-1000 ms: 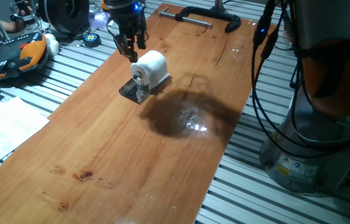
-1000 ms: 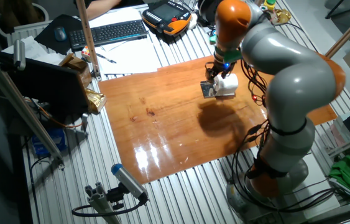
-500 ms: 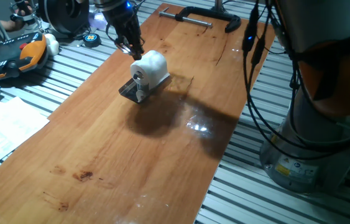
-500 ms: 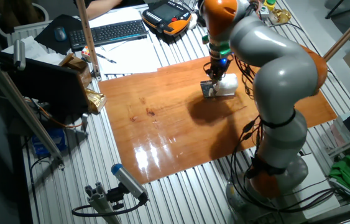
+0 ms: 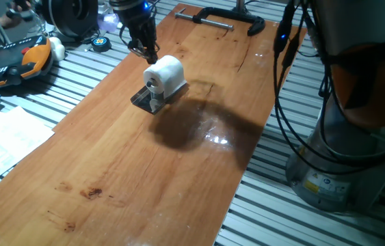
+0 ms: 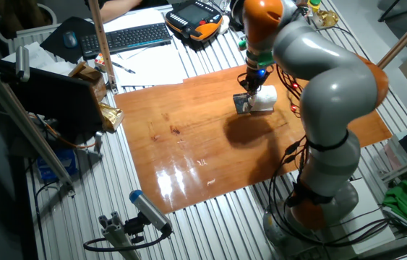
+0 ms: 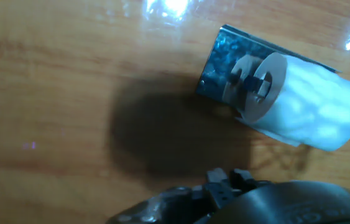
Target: Take the roll of paper down from the shelf
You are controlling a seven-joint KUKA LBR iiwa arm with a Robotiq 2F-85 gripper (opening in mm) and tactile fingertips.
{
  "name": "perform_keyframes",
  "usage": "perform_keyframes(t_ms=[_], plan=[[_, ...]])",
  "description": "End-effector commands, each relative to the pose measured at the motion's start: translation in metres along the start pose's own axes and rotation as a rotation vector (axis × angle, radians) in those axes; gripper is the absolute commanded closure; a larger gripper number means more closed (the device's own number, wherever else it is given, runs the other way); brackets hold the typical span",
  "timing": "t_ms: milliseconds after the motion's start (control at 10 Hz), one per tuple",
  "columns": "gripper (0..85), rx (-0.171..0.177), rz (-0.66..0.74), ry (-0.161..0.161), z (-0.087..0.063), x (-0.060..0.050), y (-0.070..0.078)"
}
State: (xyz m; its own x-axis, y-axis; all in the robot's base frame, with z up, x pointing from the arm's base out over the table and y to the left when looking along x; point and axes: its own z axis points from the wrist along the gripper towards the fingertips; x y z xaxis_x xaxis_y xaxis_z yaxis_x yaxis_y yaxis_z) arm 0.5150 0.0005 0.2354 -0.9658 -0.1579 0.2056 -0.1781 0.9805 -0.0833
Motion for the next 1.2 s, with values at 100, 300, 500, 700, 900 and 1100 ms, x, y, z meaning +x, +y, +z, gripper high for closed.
perform_keyframes(t_ms=[100,300,500,700,900,1100], plan=[[84.3,0.012,-0.035,0.012,-0.001,0.000,0.000],[84.3,0.036,-0.105,-0.010,-0.001,0.000,0.000],[83.3,0.103,-0.206,-0.045,0.000,-0.009,0.001],[69.3,0.135,-0.245,-0.054,0.006,-0.024,-0.006],[43.3,0.136,-0.250,-0.053,0.014,-0.042,-0.019],[27.7,0.154,-0.247,-0.040,0.022,-0.056,-0.037]])
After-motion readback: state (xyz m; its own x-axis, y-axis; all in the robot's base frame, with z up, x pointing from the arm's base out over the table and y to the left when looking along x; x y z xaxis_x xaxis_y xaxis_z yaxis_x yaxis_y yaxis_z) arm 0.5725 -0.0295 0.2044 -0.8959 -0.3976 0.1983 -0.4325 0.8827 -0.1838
